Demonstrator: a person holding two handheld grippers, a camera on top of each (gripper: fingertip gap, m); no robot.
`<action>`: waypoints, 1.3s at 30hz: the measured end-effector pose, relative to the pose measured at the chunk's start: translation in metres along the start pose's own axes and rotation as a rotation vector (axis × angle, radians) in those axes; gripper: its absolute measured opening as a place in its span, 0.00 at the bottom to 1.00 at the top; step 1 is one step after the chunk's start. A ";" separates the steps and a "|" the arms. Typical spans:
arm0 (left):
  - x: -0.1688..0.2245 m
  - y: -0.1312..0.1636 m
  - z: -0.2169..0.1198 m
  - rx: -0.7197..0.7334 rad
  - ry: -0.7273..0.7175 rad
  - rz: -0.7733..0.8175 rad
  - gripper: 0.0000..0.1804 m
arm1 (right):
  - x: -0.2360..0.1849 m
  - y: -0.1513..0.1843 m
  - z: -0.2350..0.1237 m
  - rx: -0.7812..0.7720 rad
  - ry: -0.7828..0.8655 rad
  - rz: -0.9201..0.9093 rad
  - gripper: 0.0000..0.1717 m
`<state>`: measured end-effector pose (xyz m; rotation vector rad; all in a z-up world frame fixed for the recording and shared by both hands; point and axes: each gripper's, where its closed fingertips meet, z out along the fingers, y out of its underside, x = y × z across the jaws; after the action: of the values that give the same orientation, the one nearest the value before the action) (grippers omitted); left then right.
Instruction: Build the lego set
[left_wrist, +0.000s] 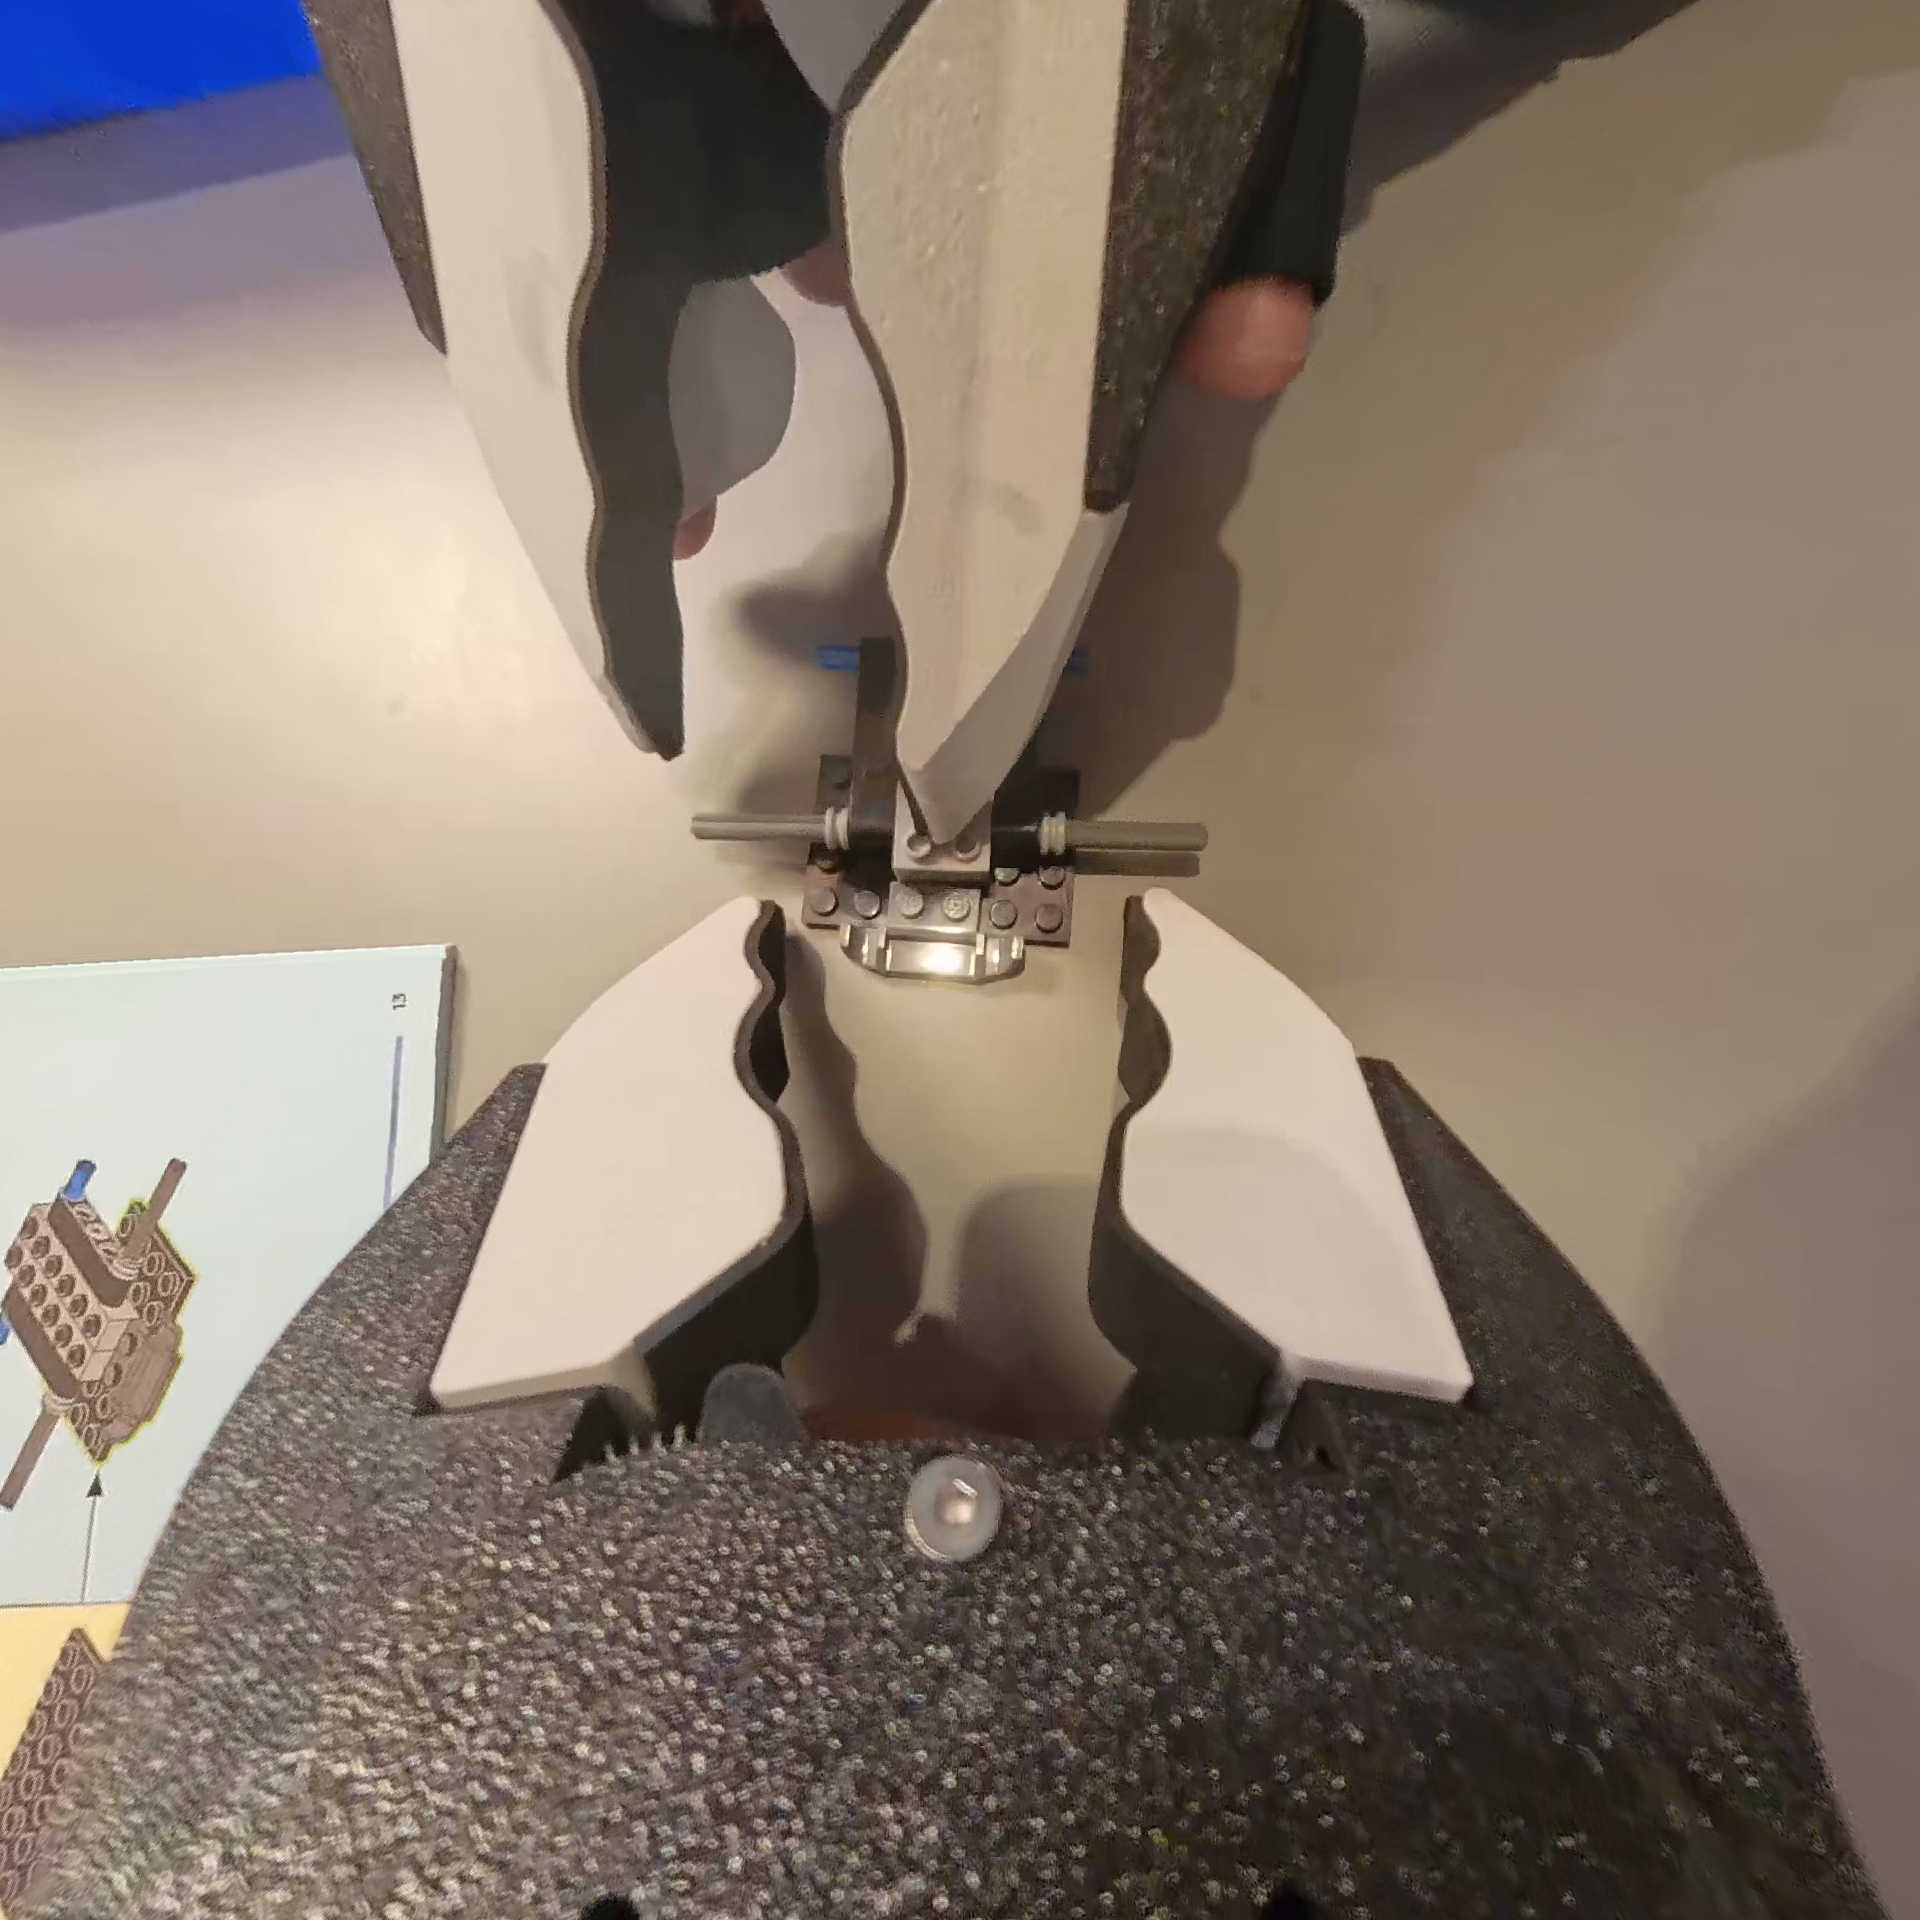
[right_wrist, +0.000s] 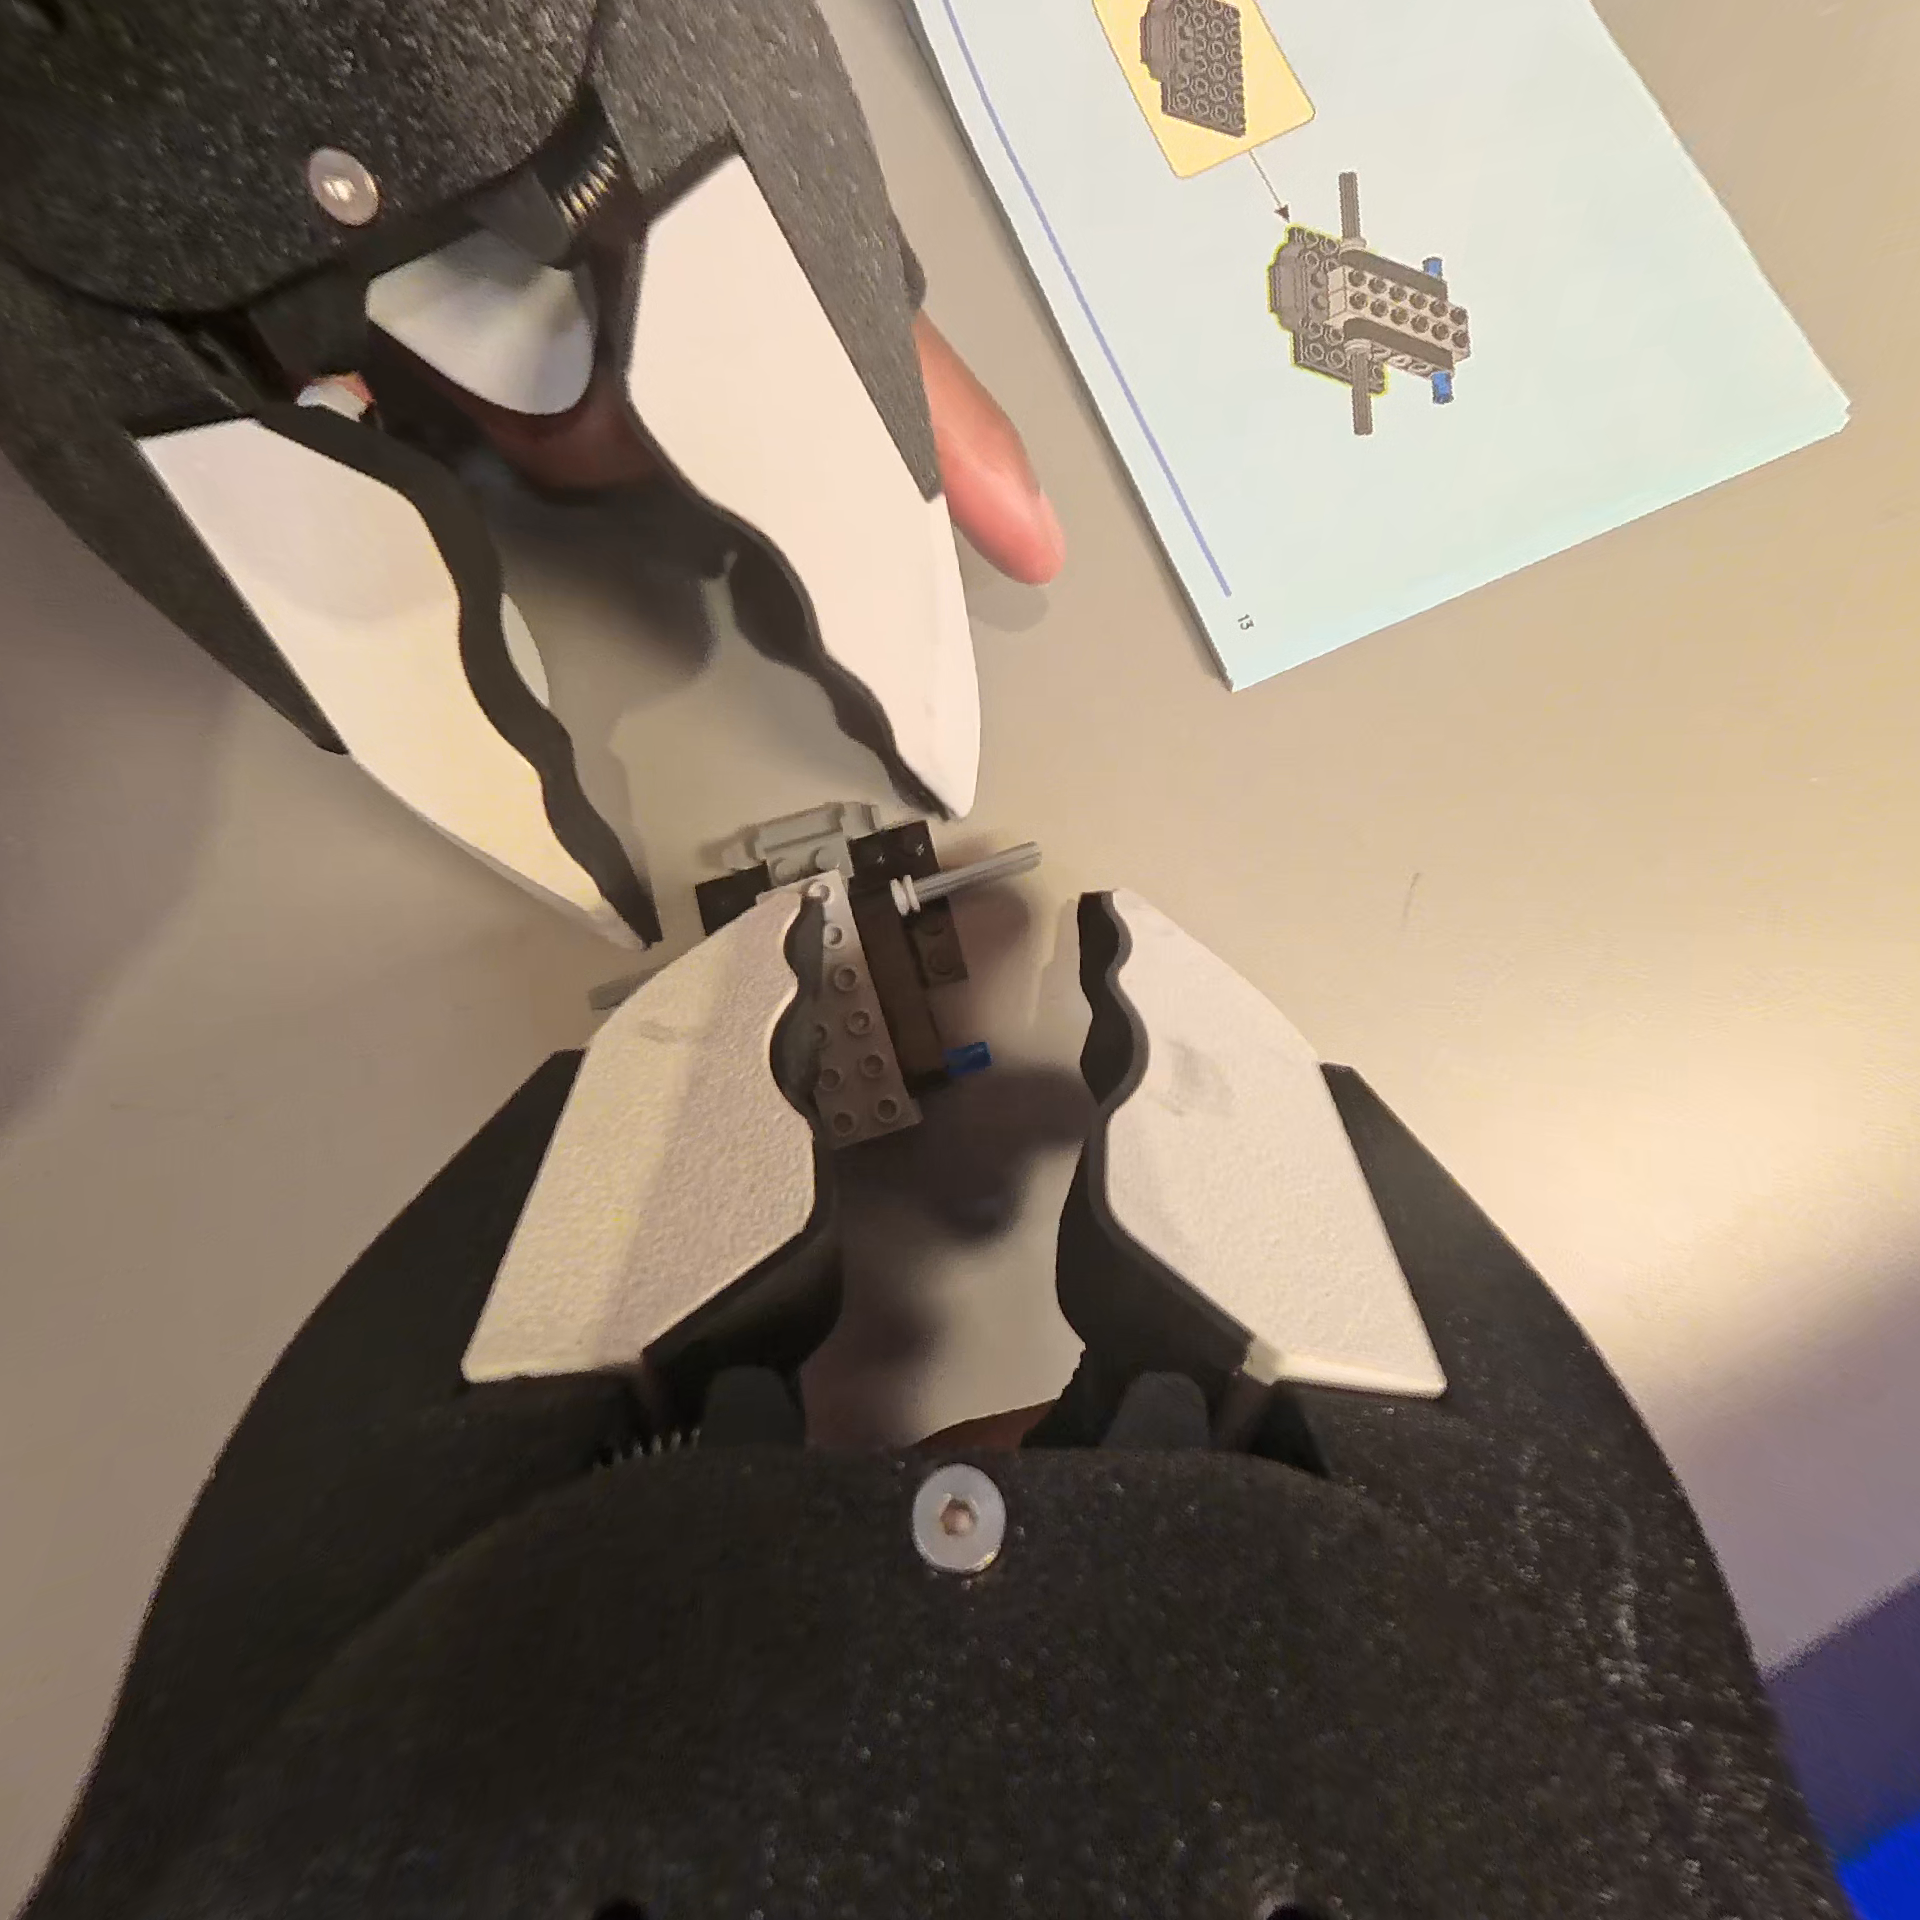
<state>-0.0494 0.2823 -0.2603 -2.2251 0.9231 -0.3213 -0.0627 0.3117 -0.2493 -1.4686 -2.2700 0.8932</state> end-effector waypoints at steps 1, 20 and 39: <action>0.000 0.000 0.000 -0.002 0.007 0.000 0.35 | 0.000 0.000 0.000 0.002 -0.003 0.003 0.28; 0.002 -0.001 0.000 0.004 0.006 0.021 0.27 | -0.006 0.000 0.002 0.002 -0.036 0.012 0.28; 0.003 -0.002 -0.001 0.015 -0.014 0.044 0.27 | -0.002 0.001 -0.015 0.040 -0.051 -0.018 0.31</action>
<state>-0.0465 0.2805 -0.2585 -2.1876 0.9580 -0.2908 -0.0527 0.3150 -0.2384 -1.4218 -2.2845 0.9754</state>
